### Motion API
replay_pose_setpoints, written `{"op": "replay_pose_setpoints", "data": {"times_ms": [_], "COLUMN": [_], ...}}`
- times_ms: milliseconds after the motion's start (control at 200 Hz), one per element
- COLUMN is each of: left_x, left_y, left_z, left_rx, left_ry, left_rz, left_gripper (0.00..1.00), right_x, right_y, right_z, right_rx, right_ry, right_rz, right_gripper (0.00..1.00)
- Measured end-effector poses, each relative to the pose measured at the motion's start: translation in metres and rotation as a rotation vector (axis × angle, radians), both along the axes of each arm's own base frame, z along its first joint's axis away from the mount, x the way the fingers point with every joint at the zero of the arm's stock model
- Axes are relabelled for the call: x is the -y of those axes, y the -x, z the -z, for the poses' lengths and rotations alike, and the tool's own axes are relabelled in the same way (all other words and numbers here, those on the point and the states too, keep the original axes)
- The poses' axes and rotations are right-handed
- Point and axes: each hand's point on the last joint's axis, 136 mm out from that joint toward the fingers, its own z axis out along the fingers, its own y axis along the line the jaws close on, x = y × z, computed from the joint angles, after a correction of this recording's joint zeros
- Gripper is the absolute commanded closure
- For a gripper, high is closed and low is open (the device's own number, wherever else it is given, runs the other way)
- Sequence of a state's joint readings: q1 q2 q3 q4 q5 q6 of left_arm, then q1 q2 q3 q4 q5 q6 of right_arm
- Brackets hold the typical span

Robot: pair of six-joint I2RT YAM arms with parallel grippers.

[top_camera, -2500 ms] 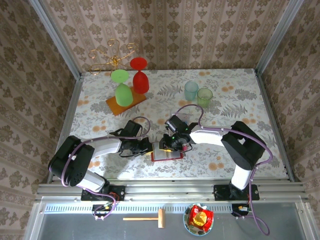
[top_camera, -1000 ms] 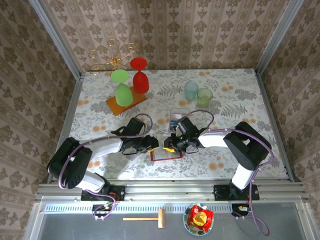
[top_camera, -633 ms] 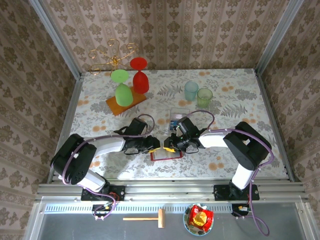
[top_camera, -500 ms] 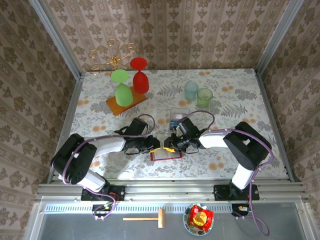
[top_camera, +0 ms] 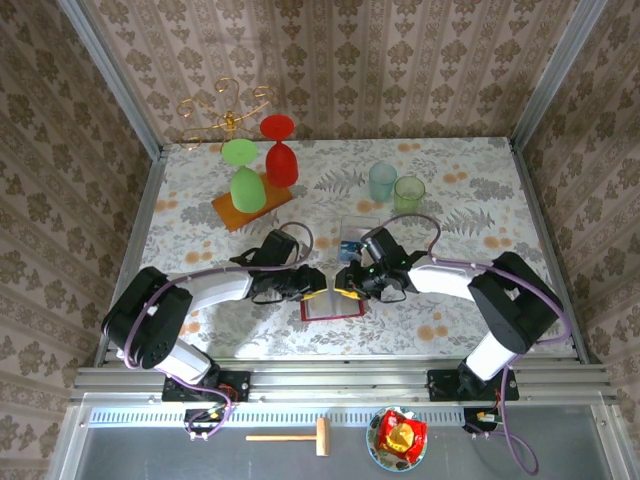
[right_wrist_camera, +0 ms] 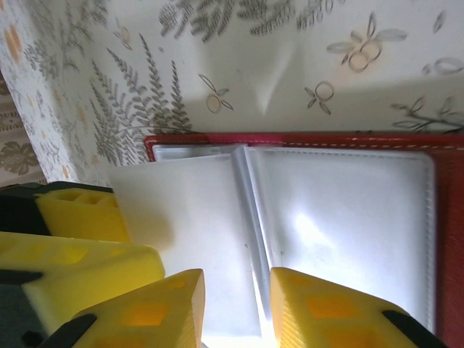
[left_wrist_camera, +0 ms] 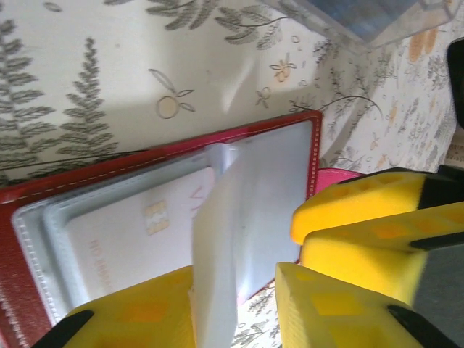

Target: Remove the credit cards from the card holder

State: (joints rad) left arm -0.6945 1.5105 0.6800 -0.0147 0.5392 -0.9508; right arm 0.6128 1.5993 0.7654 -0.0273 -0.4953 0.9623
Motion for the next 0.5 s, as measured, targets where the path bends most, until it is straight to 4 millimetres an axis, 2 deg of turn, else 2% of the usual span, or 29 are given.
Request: {"op": "replay_pose_setpoints", "data": {"times_ms": [245, 500], "left_x": [0.020, 0.044], "left_y": [-0.008, -0.008], "left_z": [-0.020, -0.015], "left_rx": [0.034, 0.012], "left_ry": [0.044, 0.042], "left_rz": [0.030, 0.082], "left_gripper": [0.64, 0.61], "right_x": [0.035, 0.068], "right_y": [-0.008, -0.006], "right_z": [-0.020, -0.019], "right_rx": [0.076, 0.104], "right_ry": [0.133, 0.303], "right_rz": [0.012, -0.003], "right_gripper": [0.69, 0.68]}}
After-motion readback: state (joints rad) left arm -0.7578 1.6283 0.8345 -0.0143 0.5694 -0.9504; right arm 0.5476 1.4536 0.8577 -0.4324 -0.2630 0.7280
